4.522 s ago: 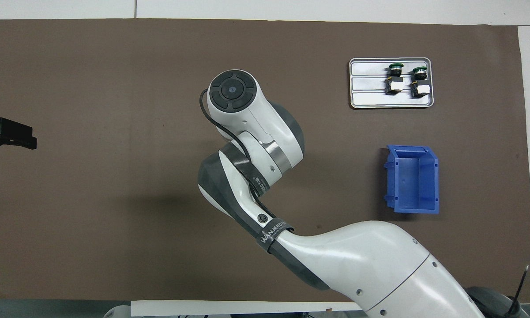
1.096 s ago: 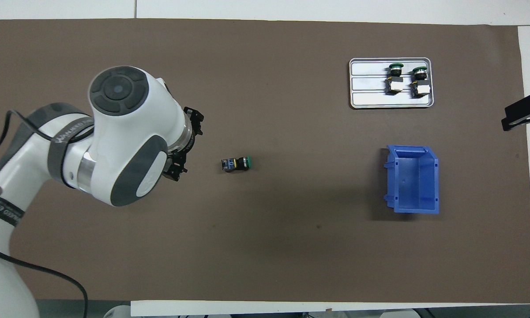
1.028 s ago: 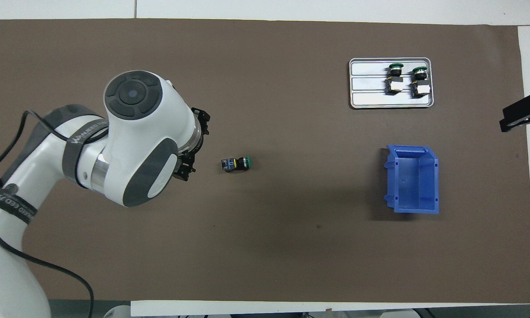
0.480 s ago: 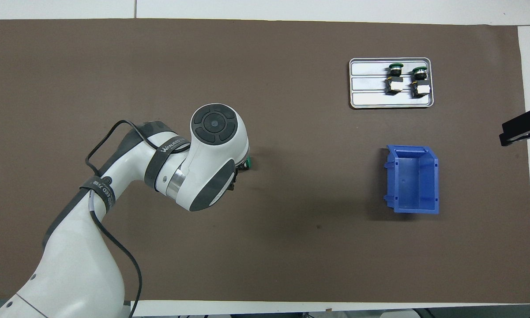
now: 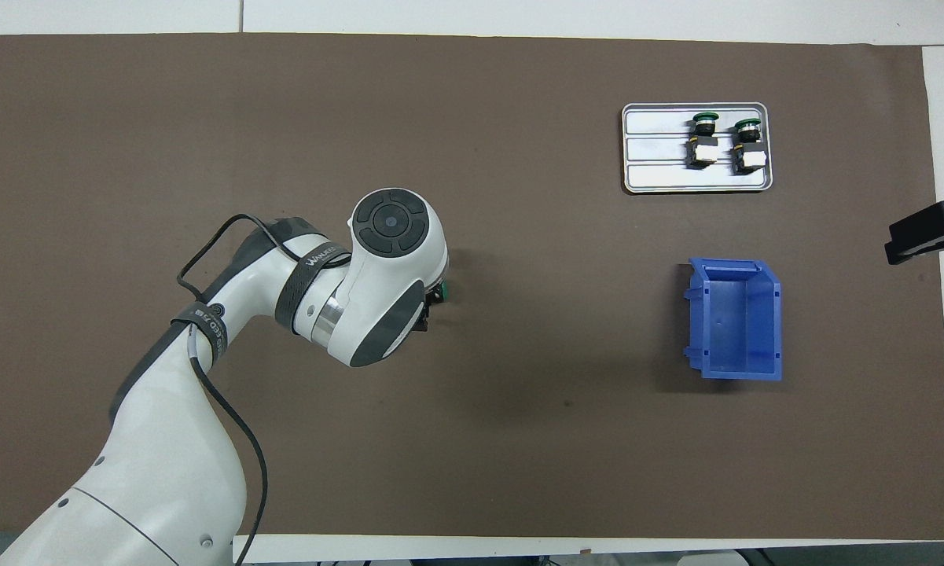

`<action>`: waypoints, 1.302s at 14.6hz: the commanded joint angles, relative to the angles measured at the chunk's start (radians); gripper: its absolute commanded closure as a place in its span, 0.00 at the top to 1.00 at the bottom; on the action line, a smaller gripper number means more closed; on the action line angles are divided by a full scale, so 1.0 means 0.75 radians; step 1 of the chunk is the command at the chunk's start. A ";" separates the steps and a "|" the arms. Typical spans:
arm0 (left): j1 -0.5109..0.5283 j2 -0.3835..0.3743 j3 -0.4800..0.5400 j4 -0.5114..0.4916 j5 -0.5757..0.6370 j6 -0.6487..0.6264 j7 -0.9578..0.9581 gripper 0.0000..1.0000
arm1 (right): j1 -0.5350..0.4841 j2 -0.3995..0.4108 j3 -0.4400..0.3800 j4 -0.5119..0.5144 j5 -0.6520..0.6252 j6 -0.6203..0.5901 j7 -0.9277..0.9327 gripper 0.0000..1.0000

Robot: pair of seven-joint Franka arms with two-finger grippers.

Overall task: Place and press button with both arms
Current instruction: 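Close the left gripper on the block and lift it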

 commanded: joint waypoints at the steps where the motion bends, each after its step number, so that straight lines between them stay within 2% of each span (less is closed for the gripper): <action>1: -0.028 0.027 0.016 0.000 -0.001 0.043 -0.039 0.92 | 0.000 -0.030 -0.006 -0.038 -0.012 0.011 0.002 0.99; 2: -0.028 0.027 0.016 0.002 -0.001 0.041 -0.052 0.86 | 0.000 -0.032 -0.006 -0.038 -0.012 0.010 0.000 0.99; 5: -0.028 0.027 0.014 0.000 -0.001 0.037 -0.056 0.58 | 0.004 -0.032 -0.004 -0.038 -0.012 0.010 0.000 0.99; 7: -0.028 0.027 0.014 0.002 -0.001 0.045 -0.056 0.48 | 0.004 -0.032 -0.004 -0.038 -0.012 0.010 0.000 0.99; 10: -0.028 0.029 0.012 0.003 -0.005 0.049 -0.056 0.26 | 0.004 -0.032 -0.004 -0.038 -0.012 0.010 0.000 0.99; 13: -0.028 0.029 0.014 0.005 -0.005 0.051 -0.056 0.18 | 0.002 -0.032 -0.004 -0.038 -0.012 0.010 0.000 0.99; 16: -0.013 0.027 0.016 0.045 -0.003 0.027 -0.046 0.14 | 0.004 -0.032 -0.004 -0.038 -0.012 0.010 0.000 0.99; 19: 0.030 -0.022 0.016 0.037 -0.003 0.017 -0.035 0.14 | 0.004 -0.032 -0.004 -0.038 -0.012 0.010 0.000 0.99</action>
